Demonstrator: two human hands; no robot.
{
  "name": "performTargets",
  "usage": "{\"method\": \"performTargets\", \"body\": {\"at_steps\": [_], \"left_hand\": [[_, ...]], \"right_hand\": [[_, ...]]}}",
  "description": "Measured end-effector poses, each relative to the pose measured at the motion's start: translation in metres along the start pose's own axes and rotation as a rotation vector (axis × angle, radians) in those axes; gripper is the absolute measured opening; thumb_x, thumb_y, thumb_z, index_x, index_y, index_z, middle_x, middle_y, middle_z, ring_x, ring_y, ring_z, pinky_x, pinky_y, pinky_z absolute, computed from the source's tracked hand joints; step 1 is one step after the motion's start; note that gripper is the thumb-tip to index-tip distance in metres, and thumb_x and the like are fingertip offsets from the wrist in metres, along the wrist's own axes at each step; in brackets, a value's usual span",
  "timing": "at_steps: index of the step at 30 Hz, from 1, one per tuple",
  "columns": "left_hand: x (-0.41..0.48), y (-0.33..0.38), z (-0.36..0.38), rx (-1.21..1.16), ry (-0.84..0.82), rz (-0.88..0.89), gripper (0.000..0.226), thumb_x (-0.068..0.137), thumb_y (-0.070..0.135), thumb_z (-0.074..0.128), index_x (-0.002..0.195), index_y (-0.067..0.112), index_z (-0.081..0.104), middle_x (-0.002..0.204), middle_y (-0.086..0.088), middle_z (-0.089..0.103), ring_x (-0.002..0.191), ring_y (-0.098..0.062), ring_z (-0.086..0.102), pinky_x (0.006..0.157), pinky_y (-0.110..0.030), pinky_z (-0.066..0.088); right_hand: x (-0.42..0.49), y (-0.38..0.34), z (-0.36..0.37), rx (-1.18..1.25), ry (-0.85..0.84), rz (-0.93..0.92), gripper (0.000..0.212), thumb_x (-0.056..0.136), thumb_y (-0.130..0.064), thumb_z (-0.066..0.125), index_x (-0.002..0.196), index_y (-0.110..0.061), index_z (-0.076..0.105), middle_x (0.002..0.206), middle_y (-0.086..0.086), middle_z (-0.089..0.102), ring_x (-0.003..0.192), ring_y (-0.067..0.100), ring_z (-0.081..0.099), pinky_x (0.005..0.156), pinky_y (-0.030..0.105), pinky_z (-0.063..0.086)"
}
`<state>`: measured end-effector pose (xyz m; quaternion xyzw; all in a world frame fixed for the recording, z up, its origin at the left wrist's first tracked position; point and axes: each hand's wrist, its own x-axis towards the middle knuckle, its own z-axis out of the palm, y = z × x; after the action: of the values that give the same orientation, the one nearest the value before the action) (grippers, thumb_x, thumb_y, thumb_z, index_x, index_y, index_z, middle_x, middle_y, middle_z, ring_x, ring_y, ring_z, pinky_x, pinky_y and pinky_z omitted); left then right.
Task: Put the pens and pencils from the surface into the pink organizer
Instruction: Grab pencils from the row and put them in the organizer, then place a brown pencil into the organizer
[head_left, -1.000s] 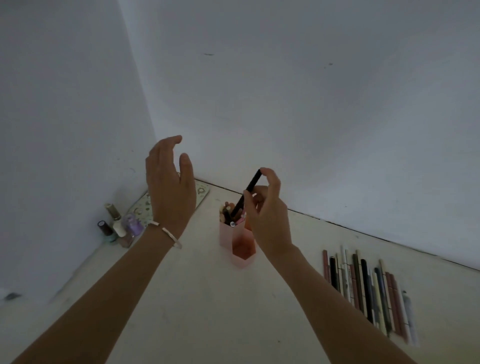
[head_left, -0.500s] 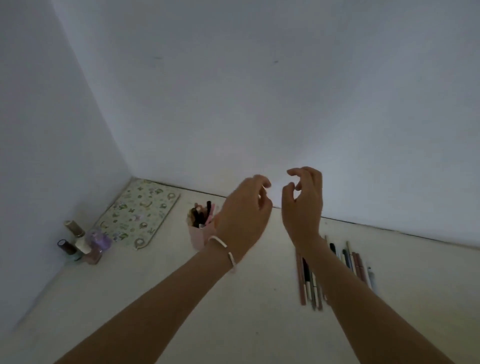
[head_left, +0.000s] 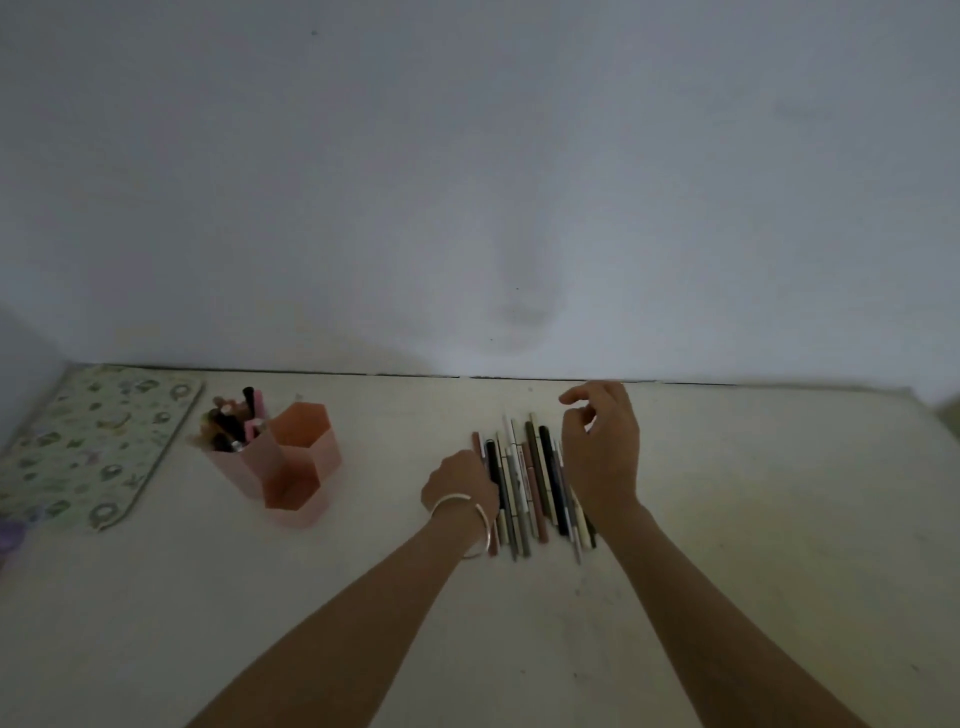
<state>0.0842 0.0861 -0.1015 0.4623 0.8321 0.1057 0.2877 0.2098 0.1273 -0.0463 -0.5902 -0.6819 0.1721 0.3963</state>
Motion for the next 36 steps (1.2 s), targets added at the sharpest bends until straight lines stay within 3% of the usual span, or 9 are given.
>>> {"method": "performTargets", "body": {"at_steps": [2,6,15,18,21,23,27,30,36], "left_hand": [[0.000,0.005,-0.001,0.008,-0.005,-0.019,0.010,0.086,0.020,0.062,0.089,0.011,0.064,0.089,-0.005,0.067,0.082,-0.024,0.066,0.062,-0.027,0.048],[0.002,0.012,-0.004,0.000,-0.015,-0.088,0.011,0.090,0.019,0.059,0.096,0.012,0.066,0.095,-0.005,0.068,0.087,-0.024,0.066,0.064,-0.027,0.046],[-0.003,0.007,-0.008,-0.193,-0.034,-0.163,0.023,0.094,0.022,0.055,0.107,0.005,0.062,0.108,-0.012,0.066,0.098,-0.029,0.065,0.074,-0.032,0.049],[-0.004,-0.001,-0.032,-0.360,0.052,-0.111,0.025,0.091,0.028,0.059,0.100,0.005,0.063,0.099,-0.012,0.069,0.082,-0.025,0.066,0.068,-0.030,0.053],[-0.006,-0.001,-0.081,-0.545,0.301,0.033,0.014,0.089,0.025,0.058,0.093,0.012,0.059,0.088,-0.004,0.068,0.066,-0.015,0.062,0.060,-0.027,0.054],[-0.013,0.000,-0.121,-0.629,0.430,0.130,0.009,0.088,0.024,0.058,0.089,0.016,0.055,0.080,0.004,0.063,0.060,-0.006,0.058,0.050,-0.013,0.047],[-0.030,-0.006,-0.169,-0.710,0.504,0.222,0.005,0.087,0.022,0.058,0.086,0.019,0.053,0.072,0.012,0.057,0.053,-0.002,0.055,0.042,-0.006,0.038],[-0.038,-0.019,-0.184,-0.706,0.525,0.233,0.004,0.087,0.021,0.057,0.085,0.020,0.054,0.073,0.010,0.059,0.056,-0.004,0.057,0.045,-0.007,0.040],[-0.045,-0.056,-0.219,-0.806,0.599,0.232,0.008,0.087,0.016,0.059,0.079,0.019,0.057,0.073,0.001,0.067,0.065,-0.014,0.068,0.064,-0.030,0.060]], "right_hand": [[-0.002,0.005,-0.001,-0.018,-0.012,0.010,0.021,0.085,0.004,0.053,0.088,-0.013,0.064,0.100,-0.004,0.057,0.066,0.011,0.055,0.060,0.026,0.049],[-0.009,0.006,0.002,-0.005,-0.045,0.029,0.022,0.083,0.004,0.053,0.086,-0.014,0.064,0.097,-0.005,0.056,0.060,0.004,0.050,0.053,0.014,0.039],[-0.019,-0.005,0.014,0.038,-0.017,-0.003,0.022,0.084,0.007,0.052,0.083,-0.012,0.064,0.094,-0.002,0.057,0.055,0.002,0.049,0.052,0.009,0.041],[-0.016,-0.006,0.019,0.047,-0.016,0.007,0.022,0.083,0.005,0.053,0.086,-0.014,0.064,0.093,-0.004,0.058,0.058,0.000,0.051,0.052,0.007,0.039],[-0.015,-0.008,0.035,-0.052,-0.190,0.034,0.015,0.088,-0.003,0.053,0.092,-0.013,0.065,0.088,-0.004,0.060,0.075,0.005,0.058,0.066,0.010,0.042],[-0.020,-0.011,0.055,-0.220,-0.384,0.047,0.012,0.090,-0.008,0.051,0.085,-0.008,0.062,0.082,0.000,0.061,0.076,0.017,0.062,0.065,0.024,0.050],[-0.038,-0.014,0.082,-0.553,-0.565,0.039,0.021,0.098,-0.026,0.049,0.103,-0.010,0.062,0.098,0.004,0.065,0.091,0.019,0.066,0.073,0.026,0.052],[-0.047,-0.016,0.092,-0.660,-0.576,0.017,0.019,0.096,-0.012,0.049,0.114,-0.010,0.056,0.103,0.004,0.068,0.092,0.019,0.067,0.070,0.028,0.052],[-0.044,-0.037,0.096,-0.239,-0.544,0.120,0.040,0.087,-0.005,0.056,0.123,-0.007,0.038,0.086,0.010,0.065,0.066,0.018,0.061,0.059,0.035,0.056]]}}
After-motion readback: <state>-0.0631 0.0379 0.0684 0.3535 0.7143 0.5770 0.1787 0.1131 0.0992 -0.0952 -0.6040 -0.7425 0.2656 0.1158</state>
